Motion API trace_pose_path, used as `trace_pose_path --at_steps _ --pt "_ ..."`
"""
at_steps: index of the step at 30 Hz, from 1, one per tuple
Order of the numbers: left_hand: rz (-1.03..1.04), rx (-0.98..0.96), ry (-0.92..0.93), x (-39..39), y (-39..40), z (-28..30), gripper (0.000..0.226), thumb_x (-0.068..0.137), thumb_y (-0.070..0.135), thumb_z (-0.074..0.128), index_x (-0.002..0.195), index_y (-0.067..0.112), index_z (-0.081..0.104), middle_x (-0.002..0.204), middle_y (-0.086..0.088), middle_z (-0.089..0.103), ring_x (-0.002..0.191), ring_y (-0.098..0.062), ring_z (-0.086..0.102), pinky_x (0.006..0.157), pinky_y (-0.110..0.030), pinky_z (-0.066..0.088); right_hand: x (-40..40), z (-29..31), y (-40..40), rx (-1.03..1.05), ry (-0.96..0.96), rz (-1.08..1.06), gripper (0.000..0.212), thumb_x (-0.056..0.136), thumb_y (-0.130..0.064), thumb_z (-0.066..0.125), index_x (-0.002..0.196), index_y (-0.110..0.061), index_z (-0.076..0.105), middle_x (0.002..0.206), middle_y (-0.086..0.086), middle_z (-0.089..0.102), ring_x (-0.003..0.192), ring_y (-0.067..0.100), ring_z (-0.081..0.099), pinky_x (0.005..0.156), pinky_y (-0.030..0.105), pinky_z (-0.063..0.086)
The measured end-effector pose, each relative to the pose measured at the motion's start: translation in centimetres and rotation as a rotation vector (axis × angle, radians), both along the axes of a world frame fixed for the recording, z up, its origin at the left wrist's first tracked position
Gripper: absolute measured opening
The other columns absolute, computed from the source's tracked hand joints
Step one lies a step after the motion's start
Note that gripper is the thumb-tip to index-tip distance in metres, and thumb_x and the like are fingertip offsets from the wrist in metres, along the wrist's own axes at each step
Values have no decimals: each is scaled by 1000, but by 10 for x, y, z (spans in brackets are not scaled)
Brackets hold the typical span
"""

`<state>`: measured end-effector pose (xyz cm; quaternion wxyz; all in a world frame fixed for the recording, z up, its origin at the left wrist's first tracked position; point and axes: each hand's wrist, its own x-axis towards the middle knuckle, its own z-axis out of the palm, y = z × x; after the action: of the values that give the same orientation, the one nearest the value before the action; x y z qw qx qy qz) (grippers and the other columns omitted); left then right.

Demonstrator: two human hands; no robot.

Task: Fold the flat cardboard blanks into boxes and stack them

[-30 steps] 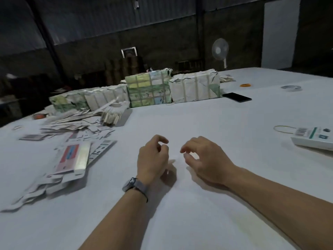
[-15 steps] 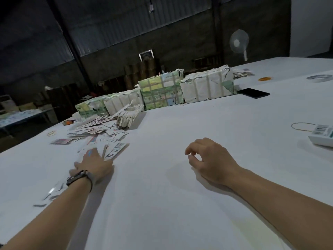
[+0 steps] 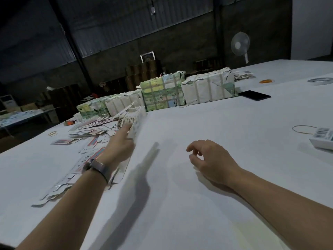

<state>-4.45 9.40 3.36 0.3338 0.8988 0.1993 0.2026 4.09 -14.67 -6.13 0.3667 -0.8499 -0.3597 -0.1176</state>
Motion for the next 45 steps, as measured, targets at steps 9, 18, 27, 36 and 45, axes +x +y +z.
trace_pose_path --at_steps 9,18,27,36,45 --pt "-479 -1010 -12 32 -117 -51 58 82 -13 32 132 10 51 105 -20 70 82 -34 67 63 -38 60 6 11 -10 683 476 -44 29 99 -36 56 128 -39 51 106 -6 71 89 10 72 79 36 60" --pt "-563 -1455 -103 38 -115 -73 74 101 65 23 104 19 81 113 -17 74 91 -35 75 70 -47 63 -1 11 -3 428 367 100 22 100 -35 47 114 -45 60 102 -23 72 90 2 70 78 31 60" --pt "-532 -1308 -148 34 -108 -70 65 102 59 30 95 23 83 91 -13 76 72 -27 75 59 -37 61 -7 10 -1 487 454 200 25 103 -35 49 125 -43 59 112 -7 71 96 11 72 79 34 61" --pt "-526 -1078 -106 28 -114 -70 44 99 52 50 121 18 67 82 -7 75 65 -21 73 54 -29 57 -10 14 -2 585 348 187 40 90 -37 49 128 -46 57 102 12 71 89 23 72 80 49 60" --pt "-476 -863 -196 29 -117 -73 42 105 50 38 112 20 66 83 -6 77 70 -19 75 55 -23 55 -12 8 1 612 445 240 42 95 -34 47 136 -37 55 114 0 73 102 23 71 90 48 56"
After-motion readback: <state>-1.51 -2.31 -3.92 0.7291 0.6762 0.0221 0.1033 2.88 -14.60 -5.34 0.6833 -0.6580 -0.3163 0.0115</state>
